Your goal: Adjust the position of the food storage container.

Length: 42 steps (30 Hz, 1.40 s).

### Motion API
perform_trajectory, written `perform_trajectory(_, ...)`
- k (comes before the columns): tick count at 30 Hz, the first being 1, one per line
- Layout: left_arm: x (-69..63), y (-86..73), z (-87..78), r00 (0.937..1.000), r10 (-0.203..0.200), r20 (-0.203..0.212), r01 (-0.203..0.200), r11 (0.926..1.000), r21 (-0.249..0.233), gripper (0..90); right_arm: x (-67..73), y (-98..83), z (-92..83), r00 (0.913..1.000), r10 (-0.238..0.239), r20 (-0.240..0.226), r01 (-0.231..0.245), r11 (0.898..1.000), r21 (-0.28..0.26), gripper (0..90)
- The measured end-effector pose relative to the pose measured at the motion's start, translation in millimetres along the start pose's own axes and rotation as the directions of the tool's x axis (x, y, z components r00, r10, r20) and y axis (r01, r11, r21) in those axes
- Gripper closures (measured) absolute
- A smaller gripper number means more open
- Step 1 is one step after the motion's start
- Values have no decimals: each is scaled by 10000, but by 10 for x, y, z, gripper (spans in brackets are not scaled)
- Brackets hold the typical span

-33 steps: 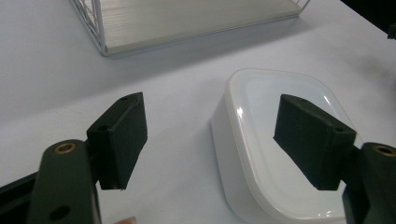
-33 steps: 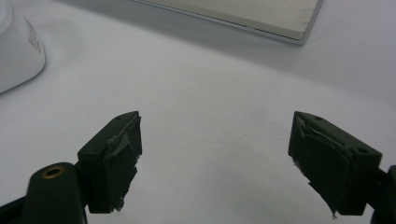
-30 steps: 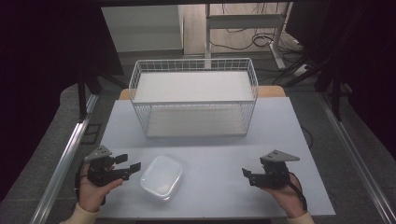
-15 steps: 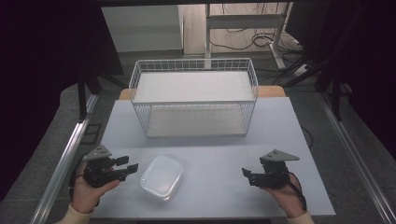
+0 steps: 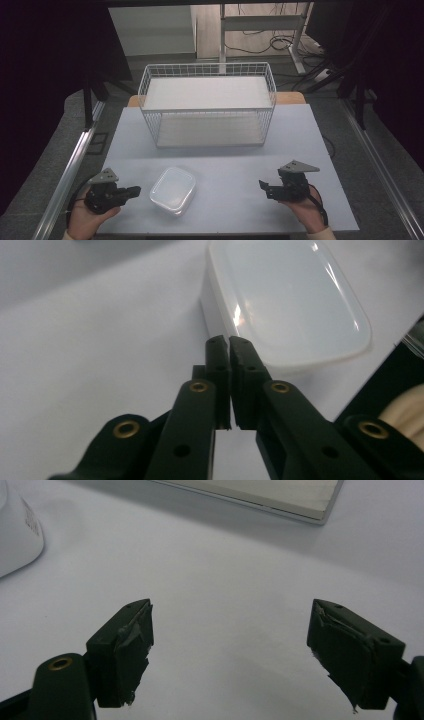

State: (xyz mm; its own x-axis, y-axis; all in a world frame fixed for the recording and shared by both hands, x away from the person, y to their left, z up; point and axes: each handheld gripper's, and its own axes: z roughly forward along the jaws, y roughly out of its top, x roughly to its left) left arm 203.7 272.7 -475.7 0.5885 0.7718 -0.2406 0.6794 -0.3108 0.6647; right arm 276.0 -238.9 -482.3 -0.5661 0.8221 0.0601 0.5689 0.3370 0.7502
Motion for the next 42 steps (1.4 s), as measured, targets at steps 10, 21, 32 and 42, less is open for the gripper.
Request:
perform_trajectory(10, -91, -141, 147, 9982, 131, 578, -168, 9978, 634, 895, -1, -11, 17, 10000, -21, 32, 21, 9999, 143, 191)
perform_trajectory(21, -66, -110, 218, 9980, 152, 613, -196, 9973, 715, 896, 0, -12, 15, 10000, -45, 7, 45, 9999, 142, 191)
perform_trajectory(32, -39, -68, 334, 9974, 140, 713, -205, 9957, 907, 896, -5, -15, 18, 10000, -66, 3, 66, 9999, 151, 193)
perform_trajectory(42, -113, 67, 460, 9942, 466, 965, -566, 9930, 1041, 896, -3, -16, 21, 10000, -54, 38, 53, 9998, 172, 194)
